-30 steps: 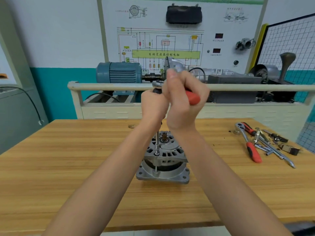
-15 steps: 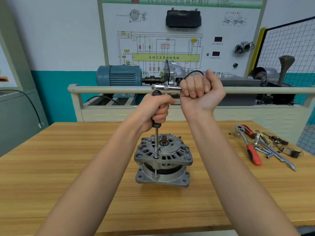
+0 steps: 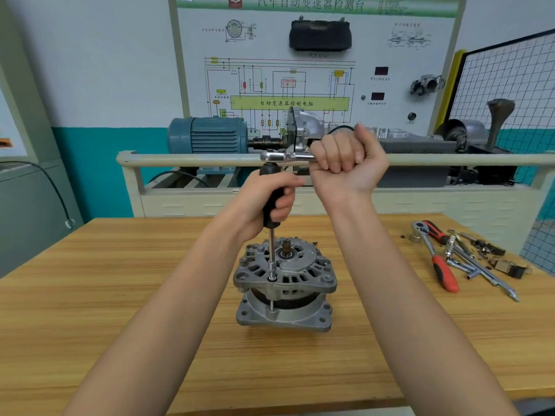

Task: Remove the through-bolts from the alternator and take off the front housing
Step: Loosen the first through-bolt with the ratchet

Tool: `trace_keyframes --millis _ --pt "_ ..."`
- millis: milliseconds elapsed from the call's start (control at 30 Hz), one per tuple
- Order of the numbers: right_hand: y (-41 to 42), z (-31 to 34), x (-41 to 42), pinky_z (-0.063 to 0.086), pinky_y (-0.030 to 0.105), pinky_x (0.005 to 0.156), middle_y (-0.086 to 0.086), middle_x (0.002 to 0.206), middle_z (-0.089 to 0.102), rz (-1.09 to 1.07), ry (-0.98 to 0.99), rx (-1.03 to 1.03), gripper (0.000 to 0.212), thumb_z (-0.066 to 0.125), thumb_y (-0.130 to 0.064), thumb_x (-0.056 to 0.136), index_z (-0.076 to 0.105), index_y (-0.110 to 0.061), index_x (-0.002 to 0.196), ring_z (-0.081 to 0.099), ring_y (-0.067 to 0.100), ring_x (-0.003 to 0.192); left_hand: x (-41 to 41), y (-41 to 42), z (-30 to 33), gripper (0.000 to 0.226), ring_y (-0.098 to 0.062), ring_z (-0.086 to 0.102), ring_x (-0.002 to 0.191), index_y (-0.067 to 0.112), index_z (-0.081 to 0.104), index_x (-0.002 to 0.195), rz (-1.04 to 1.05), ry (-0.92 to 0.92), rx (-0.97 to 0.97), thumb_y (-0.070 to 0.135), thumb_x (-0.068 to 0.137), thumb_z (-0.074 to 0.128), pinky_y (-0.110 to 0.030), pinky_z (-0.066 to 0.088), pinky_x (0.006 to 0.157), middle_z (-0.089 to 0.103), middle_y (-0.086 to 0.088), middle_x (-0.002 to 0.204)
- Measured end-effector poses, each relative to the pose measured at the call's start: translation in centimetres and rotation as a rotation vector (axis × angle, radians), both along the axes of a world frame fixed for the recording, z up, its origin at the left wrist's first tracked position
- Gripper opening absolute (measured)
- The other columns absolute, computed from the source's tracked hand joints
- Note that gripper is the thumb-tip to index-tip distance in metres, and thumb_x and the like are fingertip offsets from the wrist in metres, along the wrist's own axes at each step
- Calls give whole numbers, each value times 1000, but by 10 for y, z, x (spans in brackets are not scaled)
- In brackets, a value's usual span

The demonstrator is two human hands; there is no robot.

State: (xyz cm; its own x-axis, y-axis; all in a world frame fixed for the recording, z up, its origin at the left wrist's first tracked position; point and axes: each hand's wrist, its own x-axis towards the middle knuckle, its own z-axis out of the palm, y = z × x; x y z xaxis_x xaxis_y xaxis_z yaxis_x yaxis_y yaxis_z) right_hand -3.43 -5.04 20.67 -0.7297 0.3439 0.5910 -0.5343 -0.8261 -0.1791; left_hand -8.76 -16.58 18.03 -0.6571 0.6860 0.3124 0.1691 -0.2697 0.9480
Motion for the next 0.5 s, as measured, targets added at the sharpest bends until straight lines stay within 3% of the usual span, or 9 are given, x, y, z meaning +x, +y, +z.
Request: trace_keyframes --millis 100,233,367,500 --pt "6 -4 -10 15 20 37 -4 31 21 187 -14 -186 48 42 -13 83 30 -16 36 8 9 37 1 -5 3 45 -9 25 30 20 40 44 -138 10 -54 11 84 59 -19 22 37 30 5 37" --pt "2 -2 -5 16 21 36 -5 32 21 56 -45 -157 51 39 -12 86 30 -18 36 16 10 29 5 6 1 52 -9 17 28 21 29 45 80 -17 -20 4 88 53 -15 15 37 23 6 35" --pt "-24 -4 9 19 23 41 -6 33 26 -345 109 206 57 34 -7 92 36 -18 36 16 12 35 6 15 -2 44 -9 16 31 20 29 54 362 -62 66 1 85 53 -16 15 37 24 8 37" --pt "-59 -11 14 21 29 47 -8 48 36 -835 250 488 32 50 -8 84 44 -22 55 26 12 41 8 18 -4 33 -8 26 33 16 37 60 532 -38 90 1 83 56 -16 21 34 33 4 44"
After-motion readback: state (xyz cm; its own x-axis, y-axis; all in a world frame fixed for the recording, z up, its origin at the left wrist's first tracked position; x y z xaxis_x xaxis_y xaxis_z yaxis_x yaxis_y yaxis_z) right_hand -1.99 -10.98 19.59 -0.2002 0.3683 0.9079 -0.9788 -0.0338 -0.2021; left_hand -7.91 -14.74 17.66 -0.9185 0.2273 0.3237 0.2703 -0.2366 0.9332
